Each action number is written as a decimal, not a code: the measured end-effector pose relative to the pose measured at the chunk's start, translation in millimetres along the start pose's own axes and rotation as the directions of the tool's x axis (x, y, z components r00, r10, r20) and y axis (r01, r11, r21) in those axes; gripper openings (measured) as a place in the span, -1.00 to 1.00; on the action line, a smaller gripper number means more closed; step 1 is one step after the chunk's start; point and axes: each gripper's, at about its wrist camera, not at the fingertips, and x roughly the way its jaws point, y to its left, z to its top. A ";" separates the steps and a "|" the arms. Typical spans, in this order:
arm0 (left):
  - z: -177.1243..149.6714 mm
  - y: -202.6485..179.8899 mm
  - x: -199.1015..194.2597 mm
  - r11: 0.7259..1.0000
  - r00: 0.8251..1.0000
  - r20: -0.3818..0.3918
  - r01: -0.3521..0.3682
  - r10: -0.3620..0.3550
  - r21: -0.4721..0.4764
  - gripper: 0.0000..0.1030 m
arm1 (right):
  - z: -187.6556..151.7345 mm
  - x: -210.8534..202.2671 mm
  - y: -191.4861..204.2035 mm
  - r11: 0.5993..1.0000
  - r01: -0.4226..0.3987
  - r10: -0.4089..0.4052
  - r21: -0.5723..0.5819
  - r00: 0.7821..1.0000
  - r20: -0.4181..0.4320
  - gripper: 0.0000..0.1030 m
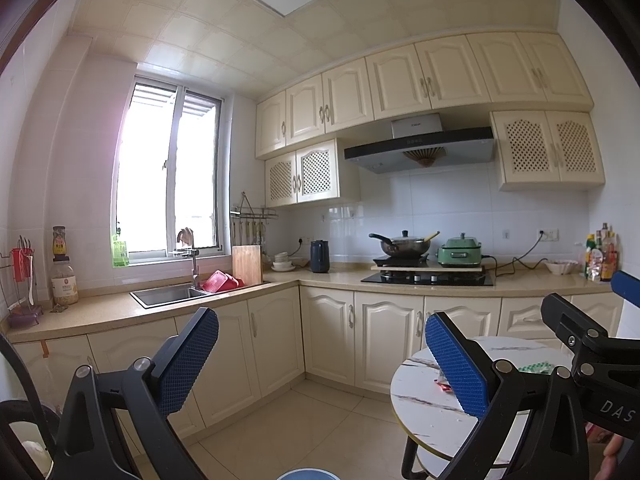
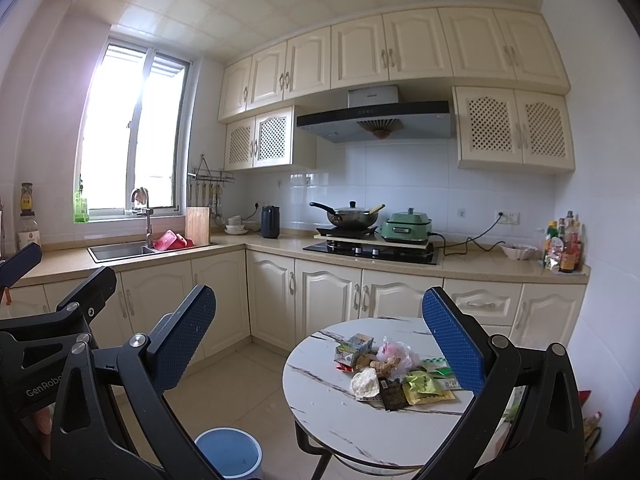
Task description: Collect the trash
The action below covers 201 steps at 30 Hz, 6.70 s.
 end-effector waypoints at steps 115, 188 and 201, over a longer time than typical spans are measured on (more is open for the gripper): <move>-92.6 64.2 409.5 0.954 0.701 -0.651 0.264 -0.291 -0.142 -0.11 | -136.0 280.2 -34.8 0.939 -0.325 0.337 0.108 0.824 -0.456 -0.49; -96.7 118.0 387.2 0.979 0.883 -0.455 -0.181 0.120 -0.093 0.93 | -169.6 290.7 147.1 0.907 -0.414 0.395 0.077 0.774 -0.494 1.00; -58.8 44.4 244.7 0.991 0.988 -0.155 -0.036 0.016 -0.127 0.99 | -32.5 117.1 60.4 0.972 -0.224 0.215 -0.064 0.968 -0.129 1.00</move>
